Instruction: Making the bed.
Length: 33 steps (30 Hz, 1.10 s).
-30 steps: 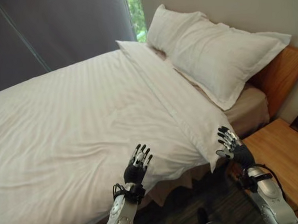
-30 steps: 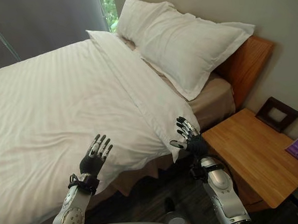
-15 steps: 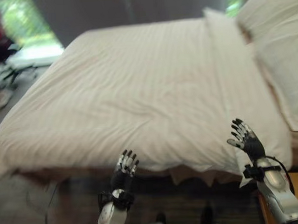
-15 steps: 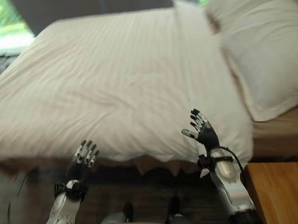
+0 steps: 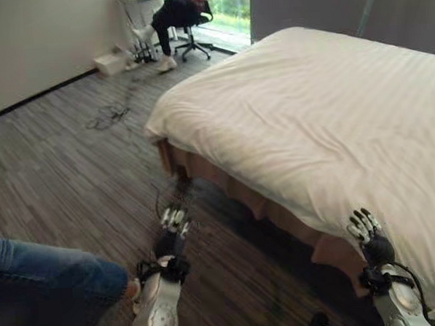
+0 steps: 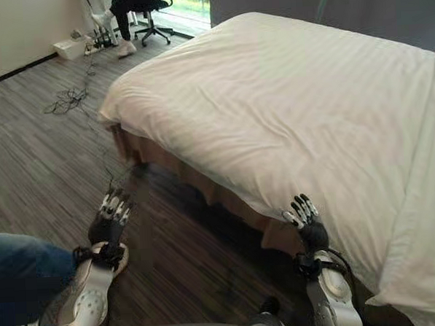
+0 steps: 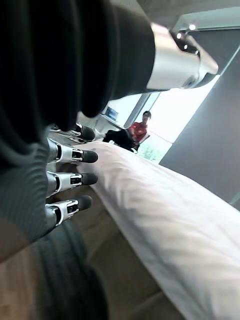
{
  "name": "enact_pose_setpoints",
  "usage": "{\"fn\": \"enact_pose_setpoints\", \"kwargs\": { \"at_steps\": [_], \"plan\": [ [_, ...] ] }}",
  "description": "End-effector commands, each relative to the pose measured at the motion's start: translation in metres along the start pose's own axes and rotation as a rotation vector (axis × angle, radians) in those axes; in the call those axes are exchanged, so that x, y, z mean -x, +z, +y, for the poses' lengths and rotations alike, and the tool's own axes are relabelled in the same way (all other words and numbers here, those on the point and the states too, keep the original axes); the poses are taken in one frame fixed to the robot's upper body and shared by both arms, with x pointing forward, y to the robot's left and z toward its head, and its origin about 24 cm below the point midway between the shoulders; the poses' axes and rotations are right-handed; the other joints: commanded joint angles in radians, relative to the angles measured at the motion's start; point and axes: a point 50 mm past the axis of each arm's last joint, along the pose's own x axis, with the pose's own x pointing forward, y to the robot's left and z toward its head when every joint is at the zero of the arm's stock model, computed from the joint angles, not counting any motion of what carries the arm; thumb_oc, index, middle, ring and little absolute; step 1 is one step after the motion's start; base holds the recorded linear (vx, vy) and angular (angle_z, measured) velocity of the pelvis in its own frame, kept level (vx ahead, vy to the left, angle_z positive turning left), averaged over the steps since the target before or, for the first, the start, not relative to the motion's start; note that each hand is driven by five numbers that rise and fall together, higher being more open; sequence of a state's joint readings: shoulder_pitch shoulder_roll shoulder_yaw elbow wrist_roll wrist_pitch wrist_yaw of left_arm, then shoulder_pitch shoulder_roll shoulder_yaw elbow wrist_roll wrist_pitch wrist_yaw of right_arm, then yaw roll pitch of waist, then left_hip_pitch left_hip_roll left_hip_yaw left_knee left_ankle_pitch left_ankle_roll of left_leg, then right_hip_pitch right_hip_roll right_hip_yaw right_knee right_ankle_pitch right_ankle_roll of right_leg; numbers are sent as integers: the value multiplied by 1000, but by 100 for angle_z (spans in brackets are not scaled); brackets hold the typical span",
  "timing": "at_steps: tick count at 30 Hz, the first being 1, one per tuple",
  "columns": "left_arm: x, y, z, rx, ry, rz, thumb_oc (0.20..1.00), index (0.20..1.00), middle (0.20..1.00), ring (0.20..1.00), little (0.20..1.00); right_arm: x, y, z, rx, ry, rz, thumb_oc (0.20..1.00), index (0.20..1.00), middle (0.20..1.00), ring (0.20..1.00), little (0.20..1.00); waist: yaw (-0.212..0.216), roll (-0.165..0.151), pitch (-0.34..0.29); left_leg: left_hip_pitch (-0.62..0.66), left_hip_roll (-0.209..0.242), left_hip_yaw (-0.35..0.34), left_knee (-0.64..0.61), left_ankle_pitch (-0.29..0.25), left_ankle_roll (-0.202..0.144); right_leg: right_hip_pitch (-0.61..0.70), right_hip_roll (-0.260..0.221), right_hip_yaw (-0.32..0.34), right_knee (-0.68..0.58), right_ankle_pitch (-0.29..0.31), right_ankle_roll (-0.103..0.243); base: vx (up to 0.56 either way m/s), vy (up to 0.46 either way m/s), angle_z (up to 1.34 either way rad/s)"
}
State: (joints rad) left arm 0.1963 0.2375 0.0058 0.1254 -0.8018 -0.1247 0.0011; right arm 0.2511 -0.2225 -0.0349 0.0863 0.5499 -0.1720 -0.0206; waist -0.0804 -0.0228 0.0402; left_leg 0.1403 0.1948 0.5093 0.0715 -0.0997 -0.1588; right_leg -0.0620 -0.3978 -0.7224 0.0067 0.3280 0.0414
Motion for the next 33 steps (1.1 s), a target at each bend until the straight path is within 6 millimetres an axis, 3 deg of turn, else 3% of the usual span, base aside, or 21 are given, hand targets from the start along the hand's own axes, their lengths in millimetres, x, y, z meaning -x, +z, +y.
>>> {"fn": "enact_pose_setpoints", "kwargs": {
  "at_steps": [1,2,3,5,6,7,9,16,22,33],
  "plan": [
    [-13,48,-15,-134,-95,-207,1000,1000,1000,1000,1000,-12,28,8,6,53,-131,1000,1000,1000,1000,1000,-64,23,76,59,-47,-116,-153,32,88,-84,73,389,98,-102,197,-235,257,66],
    [-13,49,-13,-152,-97,-209,1000,1000,1000,1000,1000,-12,26,9,-6,68,-122,1000,1000,1000,1000,1000,-104,20,84,42,-52,-149,-152,63,98,-109,161,609,130,-125,187,-119,194,103],
    [-12,50,-13,-164,-113,-208,1000,1000,1000,1000,1000,-8,24,8,-11,84,-103,1000,1000,1000,1000,1000,-108,27,85,34,-56,-175,-155,72,101,-99,201,687,135,-166,183,-164,287,126],
    [-11,49,-16,-201,-141,-204,1000,1000,1000,1000,1000,-7,28,3,64,108,-103,1000,1000,1000,1000,1000,-122,33,70,7,-84,-263,-158,80,136,-50,294,786,195,-272,128,-107,270,107],
    [-11,49,-16,-202,-141,-205,1000,1000,1000,1000,1000,-7,28,3,63,108,-103,1000,1000,1000,1000,1000,-122,33,68,4,-84,-263,-159,83,135,-53,295,786,193,-268,126,-66,158,100],
    [-12,47,-18,-196,-144,-201,1000,1000,1000,1000,1000,-8,28,2,70,101,-105,1000,1000,1000,1000,1000,-121,30,60,-2,-93,-285,-159,83,141,-34,322,811,176,-302,110,-19,44,51],
    [-12,44,-22,-146,-130,-210,1000,1000,1000,1000,1000,-16,31,10,54,119,-121,1000,1000,1000,1000,1000,-77,14,34,-23,-125,-315,-159,91,151,14,305,787,67,-287,101,-48,3,8],
    [-2,25,-26,-73,-140,-146,1000,1000,1000,1000,1000,-21,31,16,65,146,-111,1000,1000,1000,1000,1000,-33,2,-1,-19,-123,-346,-158,102,145,85,303,760,-17,-282,87,-2,-48,16],
    [-1,29,-21,-78,-119,-159,1000,1000,1000,1000,1000,-18,28,23,50,184,-91,1000,1000,1000,1000,1000,-26,1,-12,-16,-119,-359,-156,104,141,96,304,746,-18,-291,78,-3,-30,13],
    [4,17,-21,-64,-114,-106,1000,1000,1000,1000,1000,-13,31,25,83,196,-100,1000,1000,1000,1000,1000,-31,-1,-11,-10,-106,-353,-158,108,131,98,312,753,-28,-291,71,2,-4,2]
  ]
}}
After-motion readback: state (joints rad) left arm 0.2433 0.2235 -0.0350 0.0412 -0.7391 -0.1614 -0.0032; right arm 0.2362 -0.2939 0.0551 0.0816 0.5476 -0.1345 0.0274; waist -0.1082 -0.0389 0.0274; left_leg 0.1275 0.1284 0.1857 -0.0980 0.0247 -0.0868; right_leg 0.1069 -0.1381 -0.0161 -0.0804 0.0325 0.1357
